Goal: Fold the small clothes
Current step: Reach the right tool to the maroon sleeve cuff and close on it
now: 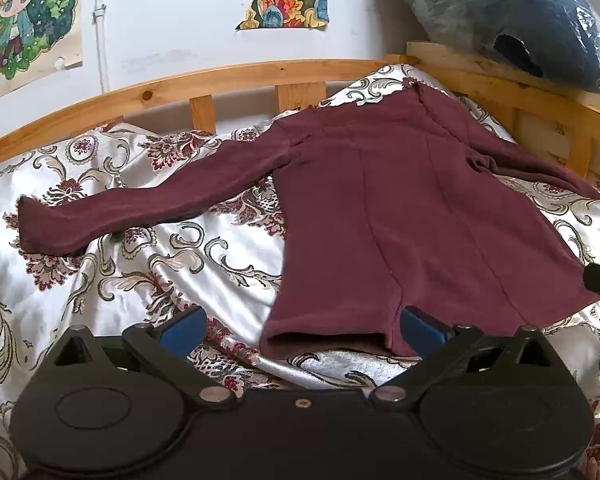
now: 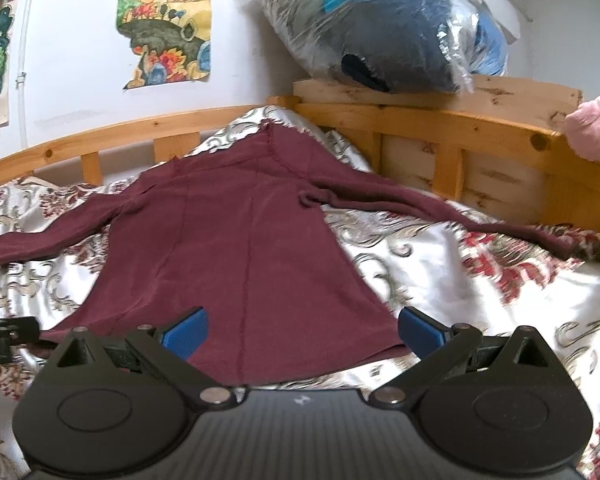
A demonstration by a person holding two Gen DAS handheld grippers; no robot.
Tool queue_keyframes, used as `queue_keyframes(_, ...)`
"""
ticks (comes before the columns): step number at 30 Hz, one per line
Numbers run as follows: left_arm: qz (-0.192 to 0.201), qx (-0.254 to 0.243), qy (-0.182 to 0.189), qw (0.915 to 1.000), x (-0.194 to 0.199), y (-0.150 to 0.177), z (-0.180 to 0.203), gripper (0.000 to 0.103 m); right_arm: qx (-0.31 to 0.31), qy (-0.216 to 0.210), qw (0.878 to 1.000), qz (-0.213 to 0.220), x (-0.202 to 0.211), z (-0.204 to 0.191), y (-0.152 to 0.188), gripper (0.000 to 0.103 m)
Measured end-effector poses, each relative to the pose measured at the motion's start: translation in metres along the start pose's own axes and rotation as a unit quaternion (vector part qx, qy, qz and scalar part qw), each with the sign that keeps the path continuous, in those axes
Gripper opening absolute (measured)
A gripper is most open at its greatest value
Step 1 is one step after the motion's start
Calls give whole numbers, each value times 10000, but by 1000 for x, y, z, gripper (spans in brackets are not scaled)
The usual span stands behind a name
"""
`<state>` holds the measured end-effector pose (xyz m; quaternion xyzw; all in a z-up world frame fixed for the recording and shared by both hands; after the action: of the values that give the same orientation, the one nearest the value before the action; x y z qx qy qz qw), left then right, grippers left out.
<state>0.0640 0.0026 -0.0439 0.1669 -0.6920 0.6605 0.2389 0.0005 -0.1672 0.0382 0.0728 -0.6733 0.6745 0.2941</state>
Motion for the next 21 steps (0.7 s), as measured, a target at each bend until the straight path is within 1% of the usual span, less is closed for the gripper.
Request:
queue_keyframes(3, -20, 13, 58, 10000, -4, -1, 2, 102, 15, 174, 9998, 101, -2, 19, -7, 103)
queue_keyframes(6, -209, -73, 202, 9996, -13, -4, 8, 102, 16, 186, 9998, 39, -8, 39, -15, 103)
queue_keyframes(7, -271, -111, 287, 9992, -16, -7, 12, 102, 85, 155, 9998, 10, -10, 45, -17, 103)
queue_keyframes(9, -225, -182, 434, 9986, -21, -18, 17, 102, 424, 118, 9990, -113, -16, 57, -24, 103)
queue_keyframes(11, -171, -293, 519, 9981, -28, -32, 23, 102, 679, 355, 9966, -292, -22, 77, -31, 103)
queue_keyframes(13, -162, -472, 624, 9968, -38, -49, 31, 102, 466, 677, 9959, -373, -26, 102, -38, 103)
queue_keyframes(15, -66, -627, 726, 9954, -48, -64, 38, 102, 30, 943, 9946, -439, -32, 129, -44, 103)
queue_keyframes(17, 18, -733, 811, 9940, -59, -79, 46, 102, -322, 1086, 9921, -535, -40, 149, -46, 103)
queue_keyframes(21, 86, -657, 1063, 9921, -80, -102, 52, 102, -1152, 1206, 9842, -589, -61, 176, -55, 103)
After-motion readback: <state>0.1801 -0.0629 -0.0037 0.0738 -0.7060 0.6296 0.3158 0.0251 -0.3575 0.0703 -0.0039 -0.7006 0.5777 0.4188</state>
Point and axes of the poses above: each gripper's, at about its wrist camera, not at the fingertips, and x roughly against the way its jaws point, z to its right, y to its underside, the point moved 7 cm from there along -x, roughly the way its jaws point, and after that the axes turned 5 degrees about y, right-handed, at the moved point
